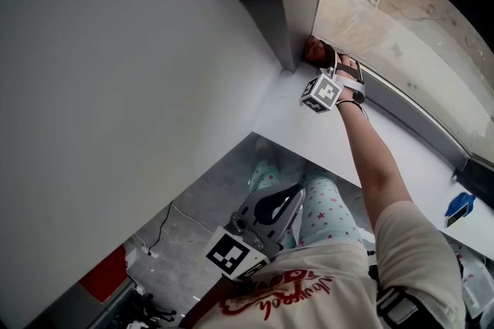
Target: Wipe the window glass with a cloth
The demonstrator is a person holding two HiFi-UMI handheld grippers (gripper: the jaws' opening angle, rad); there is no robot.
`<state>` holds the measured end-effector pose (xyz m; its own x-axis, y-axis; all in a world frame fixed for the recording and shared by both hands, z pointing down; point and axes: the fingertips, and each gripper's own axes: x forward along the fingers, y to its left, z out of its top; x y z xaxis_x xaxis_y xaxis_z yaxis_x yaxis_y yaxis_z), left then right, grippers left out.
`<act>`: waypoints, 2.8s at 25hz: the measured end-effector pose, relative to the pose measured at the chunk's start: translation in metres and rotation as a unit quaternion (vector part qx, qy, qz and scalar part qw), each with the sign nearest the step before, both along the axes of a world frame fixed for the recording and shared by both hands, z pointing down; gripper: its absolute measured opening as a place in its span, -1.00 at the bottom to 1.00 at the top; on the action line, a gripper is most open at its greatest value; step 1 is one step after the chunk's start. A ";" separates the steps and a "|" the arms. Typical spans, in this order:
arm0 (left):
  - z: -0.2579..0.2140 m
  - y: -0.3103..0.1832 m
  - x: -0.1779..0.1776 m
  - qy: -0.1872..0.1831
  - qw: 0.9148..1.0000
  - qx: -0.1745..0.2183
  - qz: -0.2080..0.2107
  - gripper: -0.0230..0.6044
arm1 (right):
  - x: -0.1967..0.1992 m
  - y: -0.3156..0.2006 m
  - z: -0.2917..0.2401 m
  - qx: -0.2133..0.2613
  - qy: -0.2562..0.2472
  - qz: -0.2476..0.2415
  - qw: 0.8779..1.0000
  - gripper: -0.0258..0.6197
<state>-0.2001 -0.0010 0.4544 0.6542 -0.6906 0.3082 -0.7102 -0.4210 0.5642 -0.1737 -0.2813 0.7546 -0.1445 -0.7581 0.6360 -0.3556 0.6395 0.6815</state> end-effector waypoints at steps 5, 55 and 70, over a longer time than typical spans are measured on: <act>-0.023 -0.012 0.009 -0.011 0.999 0.043 0.009 -0.86 | 0.007 0.016 -0.092 0.064 -0.107 0.008 0.992 -0.66; -0.194 0.091 0.127 0.028 0.946 0.274 0.173 -0.86 | 0.167 0.362 -0.525 0.192 -0.545 0.114 0.808 -0.69; -0.199 0.290 0.017 0.015 0.933 0.285 0.219 -0.86 | 0.079 0.581 -0.546 0.244 -0.547 0.151 0.786 -0.69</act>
